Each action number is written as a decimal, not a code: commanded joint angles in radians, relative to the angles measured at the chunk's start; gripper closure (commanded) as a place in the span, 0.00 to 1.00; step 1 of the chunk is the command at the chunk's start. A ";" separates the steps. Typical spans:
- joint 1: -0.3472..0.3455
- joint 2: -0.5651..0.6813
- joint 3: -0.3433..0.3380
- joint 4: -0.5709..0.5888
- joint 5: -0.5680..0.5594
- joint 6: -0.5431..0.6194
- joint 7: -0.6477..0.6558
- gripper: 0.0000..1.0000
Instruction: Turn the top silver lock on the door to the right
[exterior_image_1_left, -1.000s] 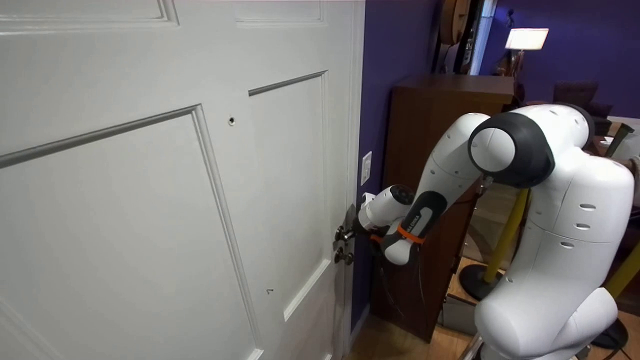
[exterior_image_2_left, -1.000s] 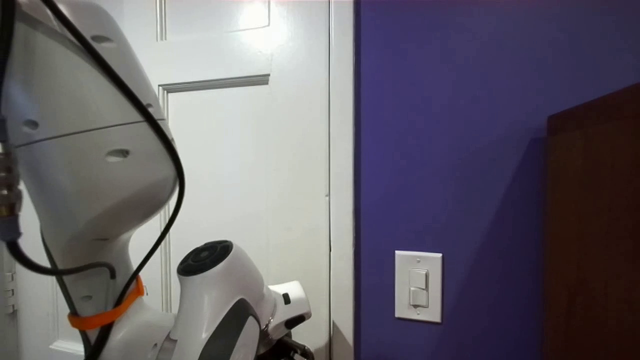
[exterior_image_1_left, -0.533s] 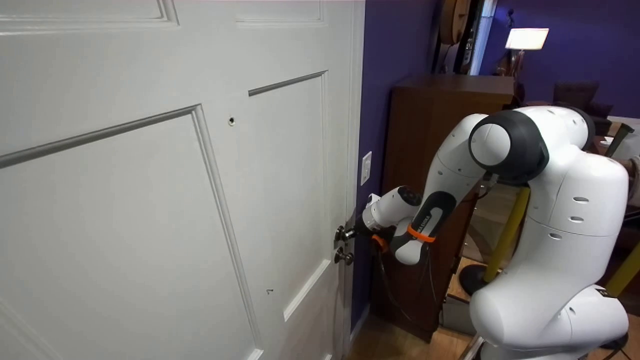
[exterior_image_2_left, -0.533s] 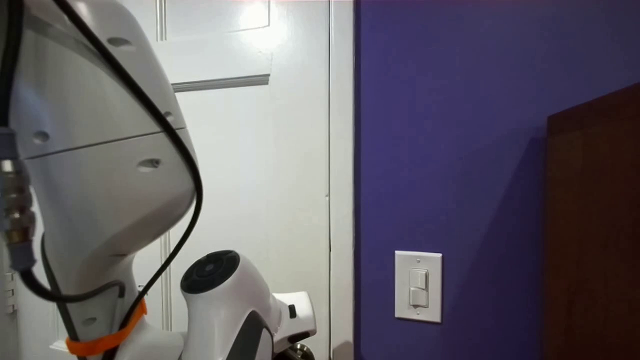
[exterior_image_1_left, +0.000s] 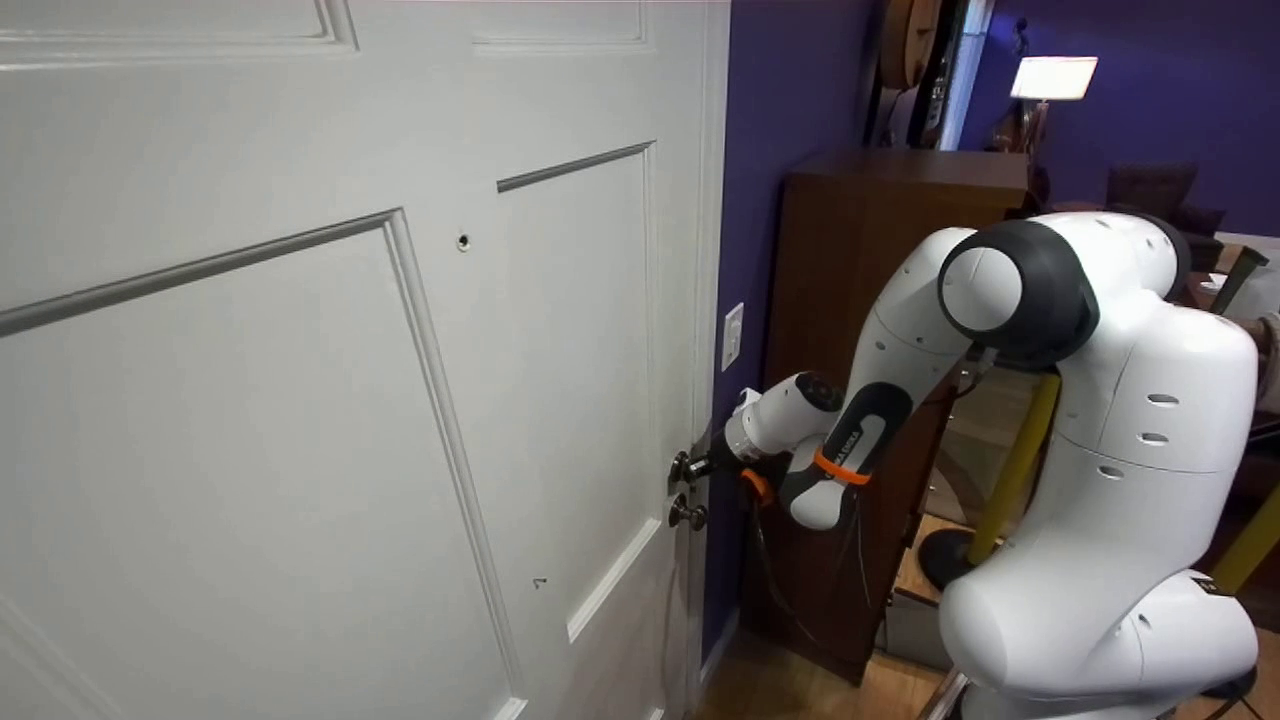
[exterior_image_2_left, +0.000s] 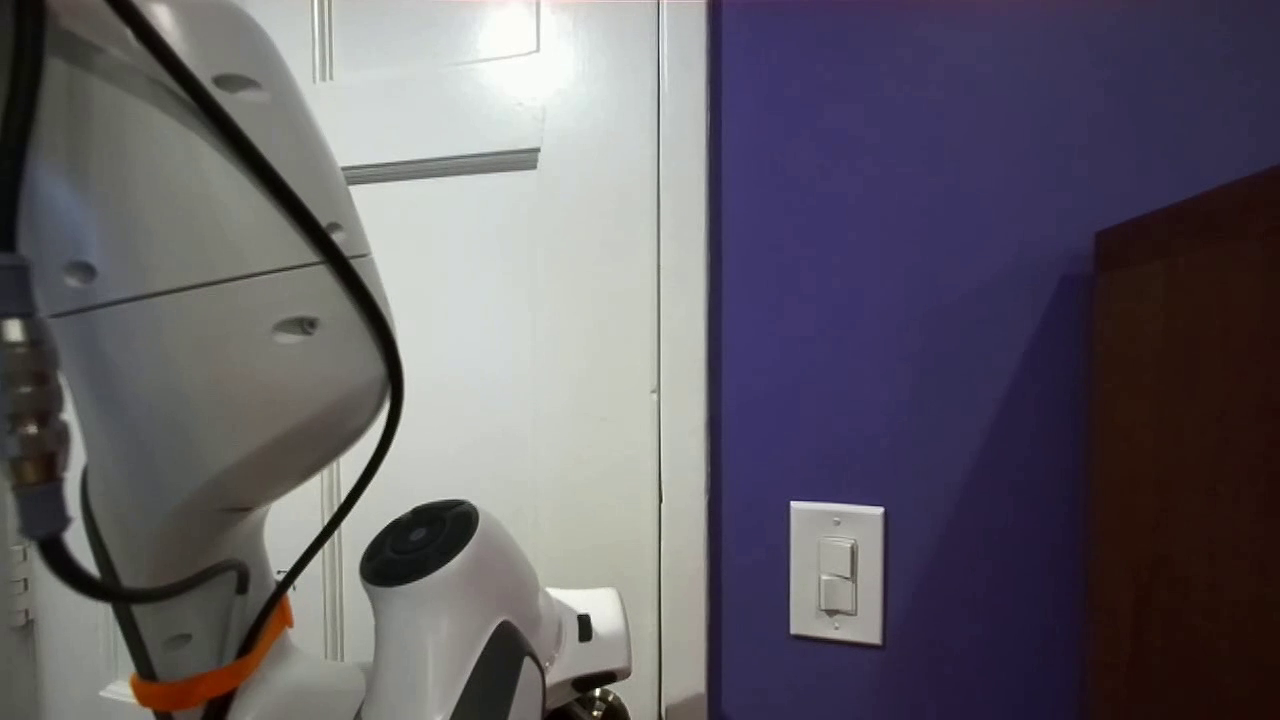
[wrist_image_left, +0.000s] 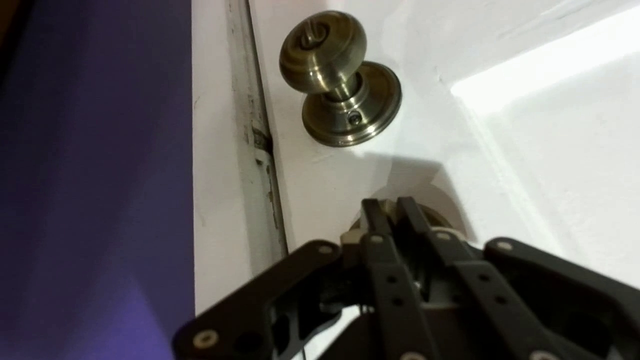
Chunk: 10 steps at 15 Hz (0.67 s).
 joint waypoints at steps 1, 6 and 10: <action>-0.031 0.025 0.039 0.014 0.023 -0.026 0.144 0.97; -0.098 0.054 0.097 0.025 -0.022 -0.016 0.287 0.97; -0.177 0.085 0.163 0.034 -0.056 -0.012 0.414 0.97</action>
